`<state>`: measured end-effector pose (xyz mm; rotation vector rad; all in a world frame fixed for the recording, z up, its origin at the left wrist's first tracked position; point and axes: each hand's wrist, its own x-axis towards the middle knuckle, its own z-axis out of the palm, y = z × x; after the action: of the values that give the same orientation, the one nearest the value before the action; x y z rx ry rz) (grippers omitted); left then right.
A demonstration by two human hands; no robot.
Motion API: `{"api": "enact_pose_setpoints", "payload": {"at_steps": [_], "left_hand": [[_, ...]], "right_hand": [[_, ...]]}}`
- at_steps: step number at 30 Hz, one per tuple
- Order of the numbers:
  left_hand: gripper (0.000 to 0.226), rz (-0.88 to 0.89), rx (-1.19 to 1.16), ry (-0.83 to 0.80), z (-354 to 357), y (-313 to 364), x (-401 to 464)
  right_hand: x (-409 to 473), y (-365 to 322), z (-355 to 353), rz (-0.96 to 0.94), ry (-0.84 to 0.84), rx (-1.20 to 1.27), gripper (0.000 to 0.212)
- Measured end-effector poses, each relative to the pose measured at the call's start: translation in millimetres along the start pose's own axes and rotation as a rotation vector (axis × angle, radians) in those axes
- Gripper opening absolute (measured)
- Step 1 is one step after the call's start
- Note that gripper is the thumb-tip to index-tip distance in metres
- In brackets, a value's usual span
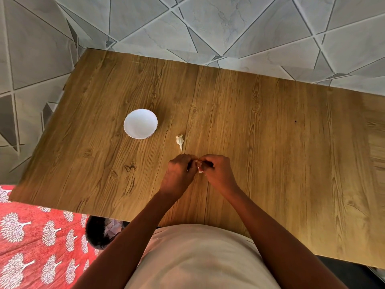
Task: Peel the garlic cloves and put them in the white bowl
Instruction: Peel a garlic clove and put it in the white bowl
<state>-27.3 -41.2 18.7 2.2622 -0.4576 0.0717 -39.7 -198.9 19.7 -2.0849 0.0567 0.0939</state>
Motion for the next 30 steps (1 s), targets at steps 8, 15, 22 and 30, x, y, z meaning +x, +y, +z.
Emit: {"api": "enact_pose_setpoints", "payload": {"at_steps": [8, 15, 22, 30], "left_hand": [[0.012, -0.006, -0.033, 0.047, 4, -6, -2], [0.016, -0.422, -0.453, 0.03, 1, -11, 0], [0.015, -0.378, -0.482, -0.002, -6, -13, -1], [0.014, -0.174, -0.202, -0.057, -8, -11, -1]], "right_hand": [[0, -2, -1, 0.016, -0.008, 0.043, 0.009], [1, -2, -3, 0.005, -0.02, 0.012, 0.008], [-1, -1, -1, -0.008, -0.015, -0.009, 0.006], [-2, 0, 1, -0.037, -0.016, -0.048, 0.008]]}}
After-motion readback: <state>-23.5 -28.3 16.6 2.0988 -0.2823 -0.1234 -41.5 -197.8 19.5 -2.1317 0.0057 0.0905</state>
